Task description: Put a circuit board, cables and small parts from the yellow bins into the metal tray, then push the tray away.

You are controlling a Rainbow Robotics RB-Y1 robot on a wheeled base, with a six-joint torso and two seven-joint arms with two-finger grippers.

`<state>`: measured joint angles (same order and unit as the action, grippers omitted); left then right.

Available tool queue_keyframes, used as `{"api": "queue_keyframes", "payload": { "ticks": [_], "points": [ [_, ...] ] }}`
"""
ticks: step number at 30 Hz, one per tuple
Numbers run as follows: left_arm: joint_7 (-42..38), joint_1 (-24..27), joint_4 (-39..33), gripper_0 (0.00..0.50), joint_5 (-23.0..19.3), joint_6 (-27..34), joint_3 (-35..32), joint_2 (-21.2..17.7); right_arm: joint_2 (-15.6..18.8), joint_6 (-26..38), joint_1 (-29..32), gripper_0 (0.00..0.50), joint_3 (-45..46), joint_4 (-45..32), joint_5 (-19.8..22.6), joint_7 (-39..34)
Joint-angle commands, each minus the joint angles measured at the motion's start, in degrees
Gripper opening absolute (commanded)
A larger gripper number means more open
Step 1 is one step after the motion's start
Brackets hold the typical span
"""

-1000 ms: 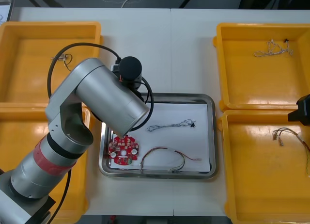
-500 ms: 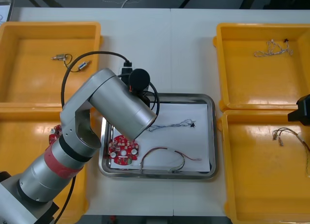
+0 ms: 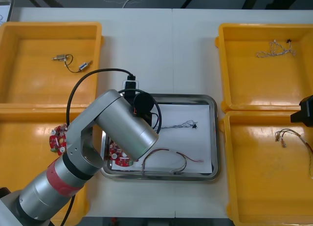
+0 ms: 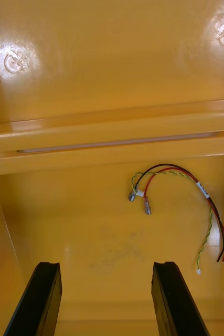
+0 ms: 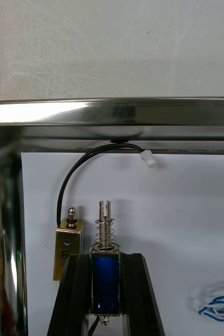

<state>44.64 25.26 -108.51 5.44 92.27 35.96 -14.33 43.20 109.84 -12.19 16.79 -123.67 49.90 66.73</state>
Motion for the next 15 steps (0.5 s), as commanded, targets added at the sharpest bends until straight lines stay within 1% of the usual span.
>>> {"api": "queue_keyframes", "payload": {
  "ticks": [1, 9, 11, 12, 13, 14, 15],
  "points": [
    [6.16, -0.92, -0.56, 0.000, 0.98, -0.95, 1.74, 1.67, 2.32, 0.16, 0.68, 0.500, 1.75, -0.61, 0.46, -2.65],
    [5.90, -1.18, -0.56, 0.000, 1.59, -0.95, 2.36, 1.58, 2.32, 0.16, 0.68, 0.500, 1.75, -0.61, 0.46, -2.65],
    [5.90, -1.27, -0.56, 0.010, 1.68, -1.04, 2.36, 1.58, 2.32, 0.16, 0.68, 0.500, 1.75, -0.61, 0.46, -2.65],
    [5.81, -1.36, -0.65, 0.098, 1.77, -1.04, 2.36, 1.58, 2.32, 0.16, 0.68, 0.500, 1.75, -0.61, 0.46, -2.65],
    [5.72, -1.27, -0.56, 0.128, 1.77, -0.95, 2.36, 1.67, 2.32, 0.16, 0.68, 0.500, 1.75, -0.61, 0.46, -2.65],
    [5.72, -1.36, -0.65, 0.175, 1.77, -0.95, 2.36, 1.58, 2.32, 0.16, 0.68, 0.500, 1.75, -0.61, 0.46, -2.65],
    [5.63, -1.36, -0.65, 0.192, 1.77, -0.95, 2.36, 1.58, 2.32, 0.16, 0.68, 0.500, 1.75, -0.61, 0.46, -2.65]
  ]
}}
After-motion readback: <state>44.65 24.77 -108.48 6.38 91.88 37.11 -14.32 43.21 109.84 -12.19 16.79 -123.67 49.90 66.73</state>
